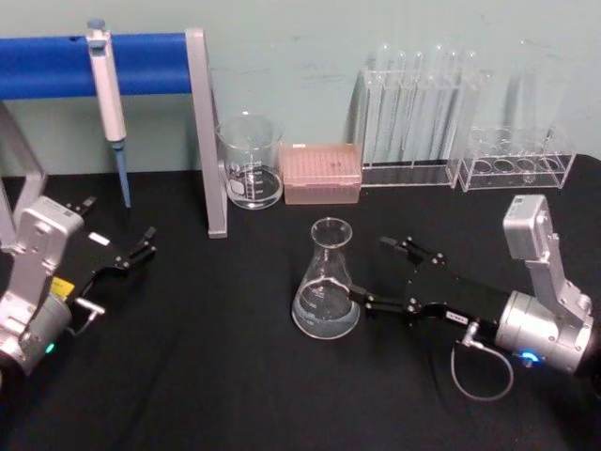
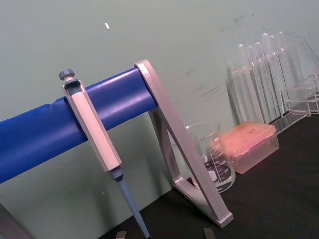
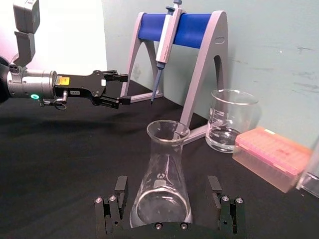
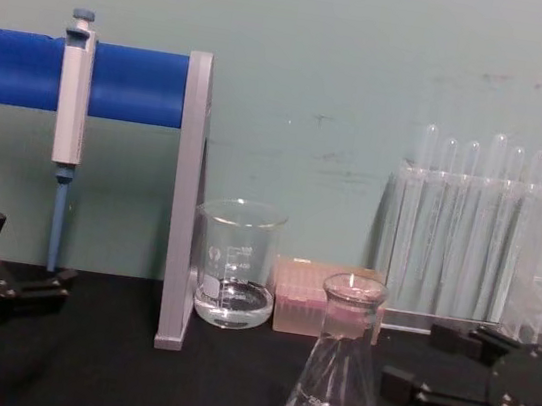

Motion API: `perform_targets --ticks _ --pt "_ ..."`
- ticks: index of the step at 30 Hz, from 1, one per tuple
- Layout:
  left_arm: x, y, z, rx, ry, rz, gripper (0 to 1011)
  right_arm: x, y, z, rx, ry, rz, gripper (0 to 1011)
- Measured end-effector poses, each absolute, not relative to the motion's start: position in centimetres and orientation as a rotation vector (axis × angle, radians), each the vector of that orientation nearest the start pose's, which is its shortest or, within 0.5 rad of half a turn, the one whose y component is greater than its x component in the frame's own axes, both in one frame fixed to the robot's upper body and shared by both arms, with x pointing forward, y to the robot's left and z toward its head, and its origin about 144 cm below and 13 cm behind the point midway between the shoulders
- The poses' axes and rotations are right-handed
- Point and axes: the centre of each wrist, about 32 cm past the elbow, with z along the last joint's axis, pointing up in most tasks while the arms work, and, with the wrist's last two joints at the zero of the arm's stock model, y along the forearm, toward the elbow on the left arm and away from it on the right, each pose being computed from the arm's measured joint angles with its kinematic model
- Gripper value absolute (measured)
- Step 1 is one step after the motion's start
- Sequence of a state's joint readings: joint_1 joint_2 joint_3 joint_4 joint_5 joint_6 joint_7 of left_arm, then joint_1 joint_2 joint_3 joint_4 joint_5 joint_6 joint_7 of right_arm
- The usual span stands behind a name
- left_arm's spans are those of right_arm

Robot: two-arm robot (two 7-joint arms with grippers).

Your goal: Grasp the erlenmeyer flask with one hand, shake it three times, then place it back.

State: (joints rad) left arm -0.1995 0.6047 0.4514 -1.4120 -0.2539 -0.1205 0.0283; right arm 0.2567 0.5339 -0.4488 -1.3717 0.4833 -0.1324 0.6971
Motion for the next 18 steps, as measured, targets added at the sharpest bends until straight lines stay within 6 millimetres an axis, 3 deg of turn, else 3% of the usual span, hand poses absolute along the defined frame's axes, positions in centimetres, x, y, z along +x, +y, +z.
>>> perform_targets --ticks 18 --pt "48.9 31.0 114.0 0.304 -0.285 1.248 1001 53.9 -27.9 114.5 -0.094 -0.041 -0.533 1000"
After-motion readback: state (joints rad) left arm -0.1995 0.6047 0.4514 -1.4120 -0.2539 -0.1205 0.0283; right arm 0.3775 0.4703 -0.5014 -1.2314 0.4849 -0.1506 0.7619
